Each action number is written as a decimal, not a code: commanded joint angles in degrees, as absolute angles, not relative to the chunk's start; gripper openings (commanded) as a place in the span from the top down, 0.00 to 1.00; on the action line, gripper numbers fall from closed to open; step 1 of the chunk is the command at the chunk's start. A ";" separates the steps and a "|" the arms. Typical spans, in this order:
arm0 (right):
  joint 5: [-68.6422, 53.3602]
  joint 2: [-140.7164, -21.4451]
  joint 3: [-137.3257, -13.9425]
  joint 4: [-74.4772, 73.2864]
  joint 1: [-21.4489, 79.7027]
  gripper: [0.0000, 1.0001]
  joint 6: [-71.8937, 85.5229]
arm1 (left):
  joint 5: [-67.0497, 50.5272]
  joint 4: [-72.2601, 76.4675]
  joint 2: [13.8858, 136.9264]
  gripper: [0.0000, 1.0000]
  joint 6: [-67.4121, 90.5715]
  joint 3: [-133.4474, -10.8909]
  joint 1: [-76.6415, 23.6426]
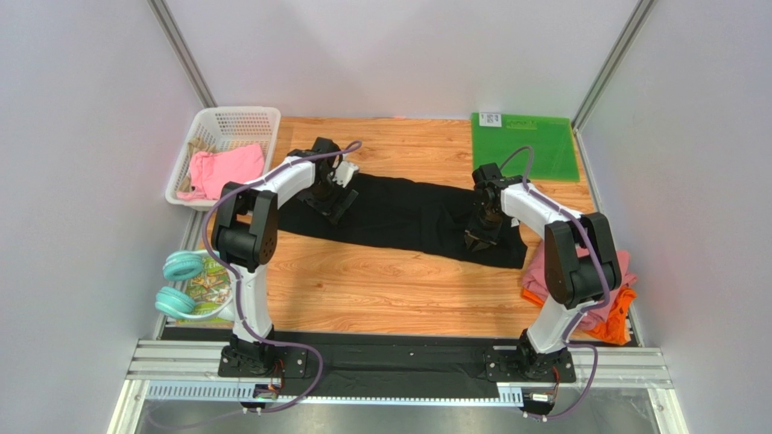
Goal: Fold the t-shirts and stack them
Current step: Fold the other side of the tshirt into a rectangle
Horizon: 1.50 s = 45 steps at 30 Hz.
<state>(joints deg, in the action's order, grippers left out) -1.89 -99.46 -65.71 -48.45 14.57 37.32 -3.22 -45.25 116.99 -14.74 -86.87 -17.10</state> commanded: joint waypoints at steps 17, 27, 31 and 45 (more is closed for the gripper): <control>-2.20 -97.92 -66.96 -47.97 14.94 1.00 38.06 | -1.93 -43.60 112.59 0.02 -16.70 -85.52 -16.61; -0.70 -98.43 -77.16 -53.35 10.11 1.00 35.77 | -1.67 -43.86 111.62 0.02 -17.05 -84.90 -16.44; -1.05 -100.54 -79.54 -53.70 7.21 1.00 35.16 | -1.23 -43.86 111.27 0.02 -17.31 -84.81 -16.26; -6.60 -102.49 -75.41 -54.58 6.06 0.54 32.43 | -1.14 -44.03 110.92 0.02 -17.67 -85.25 -16.08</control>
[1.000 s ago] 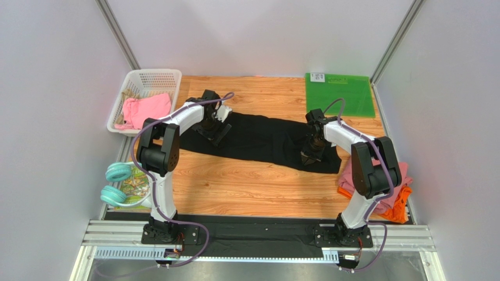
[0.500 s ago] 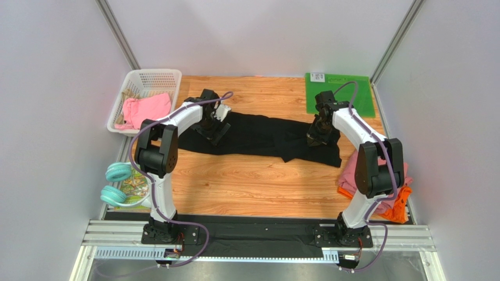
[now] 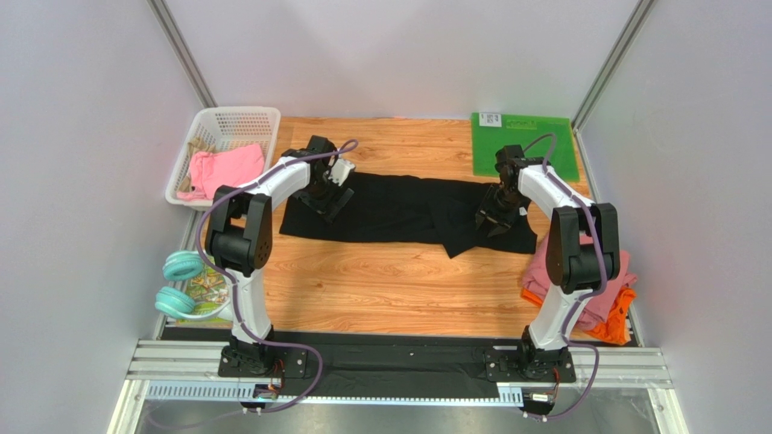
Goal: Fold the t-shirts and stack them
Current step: Fold the other side of the tshirt into a rectangle
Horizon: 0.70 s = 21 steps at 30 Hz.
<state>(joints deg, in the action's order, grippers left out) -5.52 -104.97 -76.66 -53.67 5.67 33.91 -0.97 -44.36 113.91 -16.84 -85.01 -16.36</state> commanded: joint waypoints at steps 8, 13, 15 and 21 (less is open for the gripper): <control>-7.90 -92.64 -69.55 -54.76 10.19 0.46 35.32 | -1.14 -44.21 111.09 0.02 -17.49 -85.25 -16.08; -7.82 -94.03 -65.75 -50.02 16.78 0.45 37.44 | -1.49 -44.30 111.18 0.02 -17.14 -85.60 -16.08; -7.56 -95.62 -65.39 -48.61 18.89 0.45 38.14 | -1.67 -44.30 111.18 0.02 -17.05 -85.43 -16.08; -4.66 -100.89 -66.97 -46.85 21.09 0.47 38.50 | -2.19 -44.56 110.39 0.02 -16.96 -84.03 -16.08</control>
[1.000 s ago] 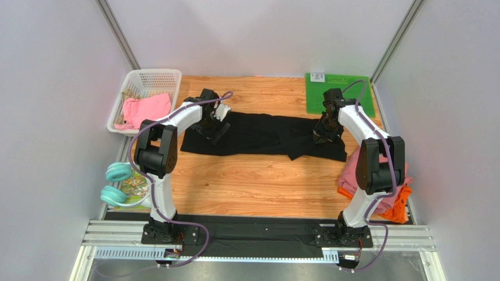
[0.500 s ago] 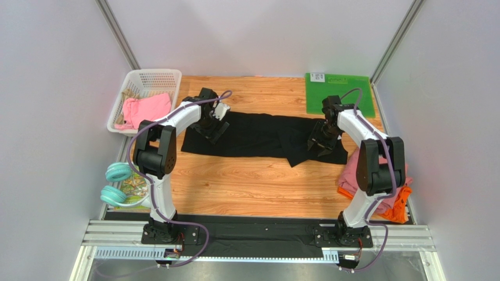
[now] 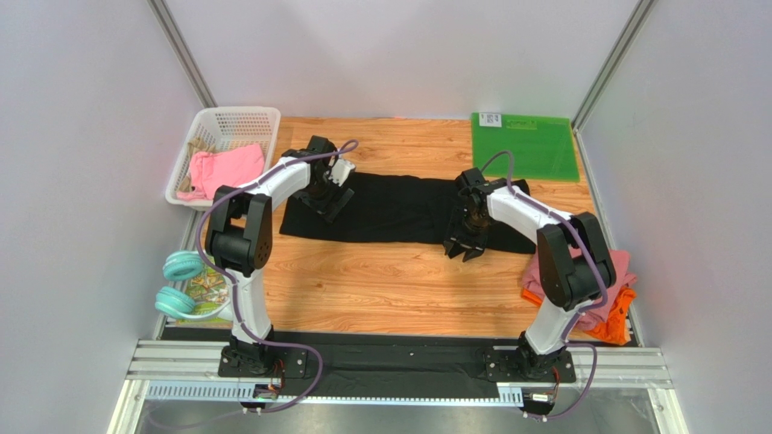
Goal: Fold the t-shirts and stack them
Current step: Fold the other side of the tshirt into a rectangle
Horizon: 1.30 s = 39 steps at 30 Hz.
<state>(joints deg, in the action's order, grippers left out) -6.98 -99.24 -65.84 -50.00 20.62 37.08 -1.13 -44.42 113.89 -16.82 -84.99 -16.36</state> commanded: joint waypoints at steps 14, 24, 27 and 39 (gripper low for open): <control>-2.02 -106.96 -71.10 -45.79 21.27 0.57 37.44 | -3.34 -43.42 108.19 0.02 -16.96 -78.31 -16.08; -3.34 -107.49 -71.63 -45.70 21.62 0.84 37.53 | -3.17 -43.42 107.84 0.02 -16.88 -78.22 -16.08; -3.78 -106.53 -70.67 -45.70 22.15 1.00 37.62 | -2.90 -43.07 107.58 0.02 -17.14 -77.96 -16.08; -3.34 -91.25 -66.97 -53.25 22.68 1.00 38.23 | -2.64 -42.98 107.31 0.02 -17.40 -78.22 -16.08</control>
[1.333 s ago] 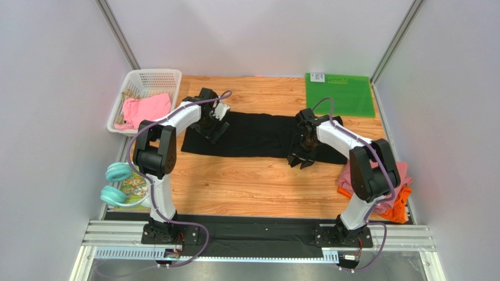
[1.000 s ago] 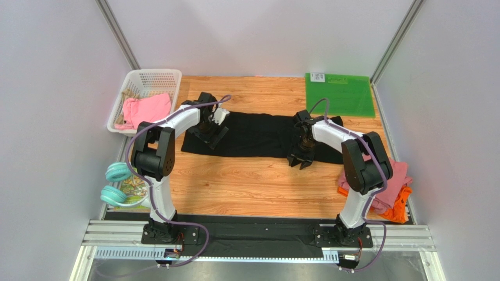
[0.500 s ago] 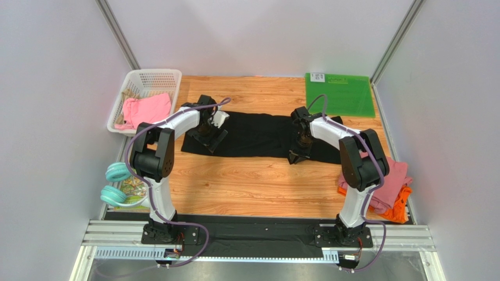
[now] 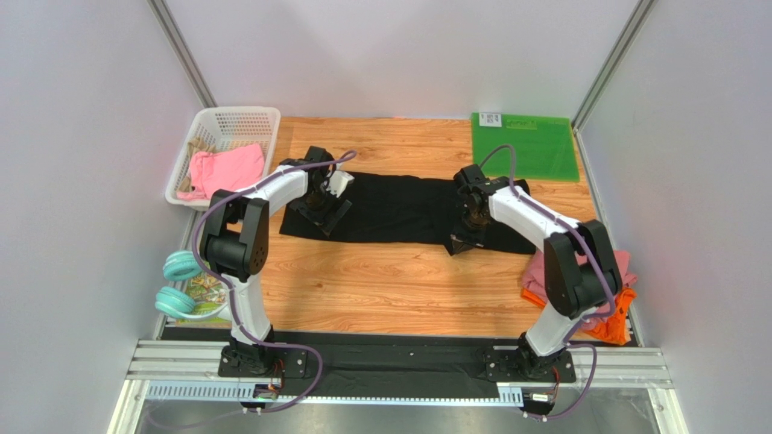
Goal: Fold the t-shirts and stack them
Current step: Fold the other side of the tshirt into a rectangle
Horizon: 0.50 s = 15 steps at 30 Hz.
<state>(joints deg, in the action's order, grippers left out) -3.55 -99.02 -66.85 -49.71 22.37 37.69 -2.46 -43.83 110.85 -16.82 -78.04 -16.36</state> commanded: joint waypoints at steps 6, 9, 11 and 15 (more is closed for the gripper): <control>-3.16 -87.19 -71.88 -56.95 21.27 1.00 38.24 | -2.37 -43.59 107.14 0.02 -17.67 -79.27 -16.08; -2.55 -88.94 -75.48 -57.92 19.09 1.00 37.01 | -2.20 -43.94 107.05 0.02 -17.84 -79.63 -16.08; -1.85 -90.95 -77.51 -58.18 17.41 1.00 36.21 | -2.11 -43.95 106.79 0.02 -17.93 -79.54 -16.08; -0.18 -95.53 -83.48 -58.53 12.06 1.00 34.72 | -2.11 -44.03 106.44 0.02 -18.11 -79.45 -16.00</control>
